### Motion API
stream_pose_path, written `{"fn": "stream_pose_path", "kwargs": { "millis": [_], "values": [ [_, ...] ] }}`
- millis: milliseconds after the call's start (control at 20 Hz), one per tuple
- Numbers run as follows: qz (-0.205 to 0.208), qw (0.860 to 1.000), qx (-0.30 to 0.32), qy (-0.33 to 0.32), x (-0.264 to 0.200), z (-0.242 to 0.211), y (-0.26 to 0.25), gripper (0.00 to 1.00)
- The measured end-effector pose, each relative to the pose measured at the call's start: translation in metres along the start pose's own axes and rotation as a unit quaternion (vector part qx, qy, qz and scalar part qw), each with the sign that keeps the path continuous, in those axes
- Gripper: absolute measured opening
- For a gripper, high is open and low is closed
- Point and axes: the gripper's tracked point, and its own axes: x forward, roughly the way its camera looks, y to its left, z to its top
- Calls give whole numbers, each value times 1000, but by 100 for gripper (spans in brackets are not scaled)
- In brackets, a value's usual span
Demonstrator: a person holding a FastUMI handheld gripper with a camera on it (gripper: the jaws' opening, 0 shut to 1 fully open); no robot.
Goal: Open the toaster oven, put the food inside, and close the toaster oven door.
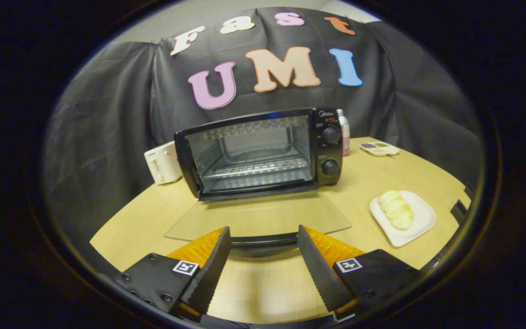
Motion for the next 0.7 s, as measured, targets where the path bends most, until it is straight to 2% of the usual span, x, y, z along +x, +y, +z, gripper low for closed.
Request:
{"fn": "stream_pose_path", "kwargs": {
  "millis": [350,550,700],
  "values": [
    [-129,991,-7,-38,4,34,-130,93],
    [-172,985,-8,-17,21,26,-181,93],
    [-185,983,-7,6,33,16,-201,93]
  ]
}}
